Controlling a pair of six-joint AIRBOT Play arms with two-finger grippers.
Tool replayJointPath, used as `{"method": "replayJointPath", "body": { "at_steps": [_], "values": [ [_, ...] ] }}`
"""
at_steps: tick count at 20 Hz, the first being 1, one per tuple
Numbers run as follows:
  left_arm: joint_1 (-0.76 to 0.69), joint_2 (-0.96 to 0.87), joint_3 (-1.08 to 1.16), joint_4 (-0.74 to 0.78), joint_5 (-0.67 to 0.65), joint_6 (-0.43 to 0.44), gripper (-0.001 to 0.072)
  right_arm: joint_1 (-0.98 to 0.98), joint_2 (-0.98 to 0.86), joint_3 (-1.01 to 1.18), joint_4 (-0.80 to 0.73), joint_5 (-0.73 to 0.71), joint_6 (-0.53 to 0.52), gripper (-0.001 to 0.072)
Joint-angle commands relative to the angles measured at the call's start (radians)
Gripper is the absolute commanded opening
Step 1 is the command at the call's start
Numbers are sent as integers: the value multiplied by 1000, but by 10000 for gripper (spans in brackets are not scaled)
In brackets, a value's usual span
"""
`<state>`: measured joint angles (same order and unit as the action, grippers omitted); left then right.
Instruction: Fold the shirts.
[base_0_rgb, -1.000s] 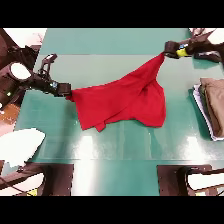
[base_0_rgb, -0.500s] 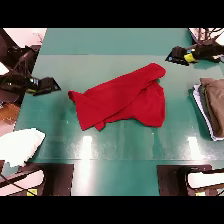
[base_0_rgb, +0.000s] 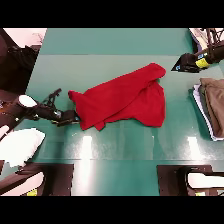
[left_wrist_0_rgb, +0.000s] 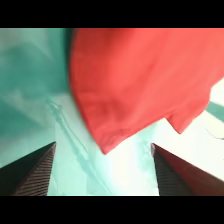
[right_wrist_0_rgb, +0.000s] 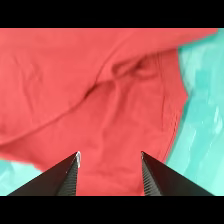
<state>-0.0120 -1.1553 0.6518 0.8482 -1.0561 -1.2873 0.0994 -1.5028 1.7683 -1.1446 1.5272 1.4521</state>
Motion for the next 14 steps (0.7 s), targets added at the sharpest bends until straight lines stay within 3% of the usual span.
{"method": "replayJointPath", "body": {
  "at_steps": [1,7,8,9,10,12,13,14],
  "values": [
    [-88,2,-60,-51,99,12,704,5,6,0,0,52,-3,435],
    [-119,2,-60,-98,146,4,702,4,6,0,0,39,-2,435],
    [-119,2,-60,-106,146,5,558,4,6,0,0,35,-2,435],
    [-119,2,-60,-110,145,5,341,3,6,0,0,31,-2,434],
    [-119,2,-60,-114,143,5,255,3,6,0,0,23,-2,435],
    [-119,3,-59,-126,118,5,241,2,6,0,0,18,-2,434],
    [-119,3,-51,-124,87,16,23,2,6,0,0,18,-2,435],
    [-119,5,-37,-124,55,30,31,1,6,0,-2,19,-2,435]
  ]
}}
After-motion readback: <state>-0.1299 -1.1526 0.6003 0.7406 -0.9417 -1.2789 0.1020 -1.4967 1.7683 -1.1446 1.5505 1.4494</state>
